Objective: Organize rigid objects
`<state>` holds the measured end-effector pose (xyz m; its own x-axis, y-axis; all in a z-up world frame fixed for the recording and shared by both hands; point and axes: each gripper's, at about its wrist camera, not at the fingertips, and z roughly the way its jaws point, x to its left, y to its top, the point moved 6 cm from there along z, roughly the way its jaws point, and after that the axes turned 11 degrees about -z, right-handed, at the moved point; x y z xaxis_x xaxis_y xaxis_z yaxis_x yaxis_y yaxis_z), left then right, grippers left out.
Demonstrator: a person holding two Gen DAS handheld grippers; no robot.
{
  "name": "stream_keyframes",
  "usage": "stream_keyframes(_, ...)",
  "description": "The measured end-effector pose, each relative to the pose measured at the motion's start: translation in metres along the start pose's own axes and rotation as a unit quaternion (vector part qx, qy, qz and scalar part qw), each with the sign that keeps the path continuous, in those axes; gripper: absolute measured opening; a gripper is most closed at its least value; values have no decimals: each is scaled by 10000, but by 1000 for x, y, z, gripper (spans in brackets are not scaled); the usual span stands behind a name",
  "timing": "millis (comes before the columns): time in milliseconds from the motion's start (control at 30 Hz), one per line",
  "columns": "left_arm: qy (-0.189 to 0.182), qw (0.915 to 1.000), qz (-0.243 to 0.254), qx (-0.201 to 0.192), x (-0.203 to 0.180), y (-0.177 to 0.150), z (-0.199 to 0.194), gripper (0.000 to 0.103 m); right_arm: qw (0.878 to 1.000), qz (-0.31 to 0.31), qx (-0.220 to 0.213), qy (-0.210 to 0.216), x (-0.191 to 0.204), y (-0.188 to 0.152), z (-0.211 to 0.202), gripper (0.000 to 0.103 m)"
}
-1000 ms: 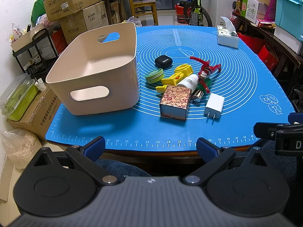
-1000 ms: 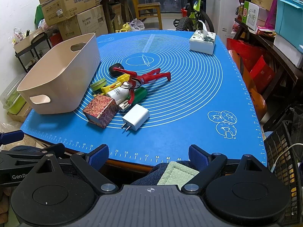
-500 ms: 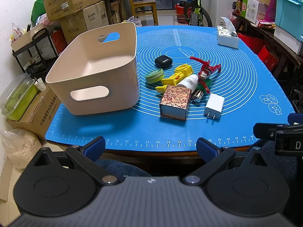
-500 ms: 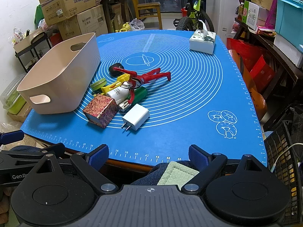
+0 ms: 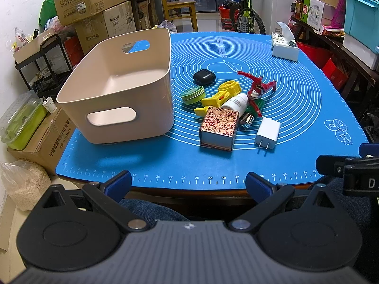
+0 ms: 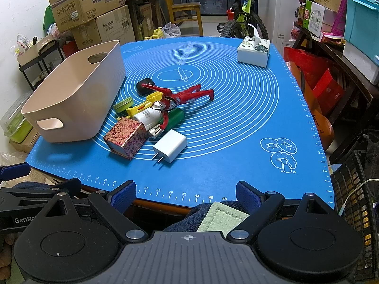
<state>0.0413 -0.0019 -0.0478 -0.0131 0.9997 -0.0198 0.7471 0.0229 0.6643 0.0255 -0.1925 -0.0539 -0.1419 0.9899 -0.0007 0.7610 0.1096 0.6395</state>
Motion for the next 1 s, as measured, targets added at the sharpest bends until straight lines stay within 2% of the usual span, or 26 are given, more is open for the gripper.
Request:
stream_keyframes(600,4,10000,-3,-11,1,0,1,101,10000,9,-1,2,0,2,0,92)
stream_keyframes(867,50,9999,10,-123,3,14,-10,101,10000,90,-18,28,0,5,-1,92)
stream_keyframes(1000,55,9994,-38,-349,8,36,-23,101,9990,202,-368,147,-3,26,-16,92)
